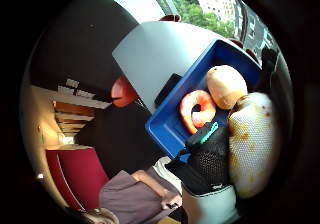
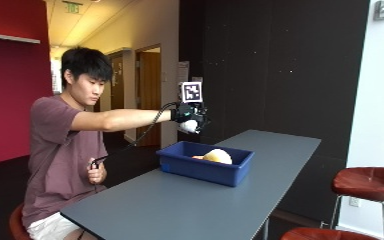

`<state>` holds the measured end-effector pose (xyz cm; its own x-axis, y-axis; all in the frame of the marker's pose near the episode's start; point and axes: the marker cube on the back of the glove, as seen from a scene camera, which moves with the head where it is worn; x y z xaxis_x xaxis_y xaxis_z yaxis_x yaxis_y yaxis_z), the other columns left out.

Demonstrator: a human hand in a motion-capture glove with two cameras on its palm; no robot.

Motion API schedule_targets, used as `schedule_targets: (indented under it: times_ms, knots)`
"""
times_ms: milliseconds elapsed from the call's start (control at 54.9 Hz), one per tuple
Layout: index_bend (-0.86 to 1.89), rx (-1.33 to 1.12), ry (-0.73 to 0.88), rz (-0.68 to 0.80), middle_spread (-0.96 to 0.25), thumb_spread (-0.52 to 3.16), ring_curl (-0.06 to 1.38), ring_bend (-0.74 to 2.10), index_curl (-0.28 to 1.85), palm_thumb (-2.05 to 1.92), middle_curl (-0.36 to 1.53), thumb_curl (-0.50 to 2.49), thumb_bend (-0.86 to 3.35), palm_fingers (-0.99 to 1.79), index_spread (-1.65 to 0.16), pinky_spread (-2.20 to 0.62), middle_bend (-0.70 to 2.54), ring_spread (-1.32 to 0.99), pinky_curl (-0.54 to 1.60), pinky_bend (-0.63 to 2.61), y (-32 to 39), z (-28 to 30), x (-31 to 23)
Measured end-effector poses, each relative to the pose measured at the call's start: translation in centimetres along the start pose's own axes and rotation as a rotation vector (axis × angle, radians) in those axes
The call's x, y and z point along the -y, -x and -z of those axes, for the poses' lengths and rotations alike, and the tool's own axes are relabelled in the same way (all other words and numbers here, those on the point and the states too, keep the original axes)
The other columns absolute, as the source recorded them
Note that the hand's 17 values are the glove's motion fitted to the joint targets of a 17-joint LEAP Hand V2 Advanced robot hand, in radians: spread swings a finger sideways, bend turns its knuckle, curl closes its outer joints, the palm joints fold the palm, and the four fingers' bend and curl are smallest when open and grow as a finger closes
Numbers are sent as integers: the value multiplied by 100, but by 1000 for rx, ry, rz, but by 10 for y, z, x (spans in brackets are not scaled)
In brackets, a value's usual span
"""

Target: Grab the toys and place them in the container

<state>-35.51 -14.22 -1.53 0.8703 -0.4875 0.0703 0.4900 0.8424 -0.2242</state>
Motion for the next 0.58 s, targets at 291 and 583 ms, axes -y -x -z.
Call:
schedule_targets:
  times_ms: [291, 583]
  knots:
    - [12, 144, 319, -56, -9, 108, 47, 71, 76, -14, 49, 63, -14, -53, -28, -10, 32, -10, 53, 118, 20, -19, 4]
    - [9, 128, 223, -32, -3, 112, 31, 35, 47, -16, 35, 37, -11, -31, -26, 2, 11, 1, 40, 89, 7, -12, 0]
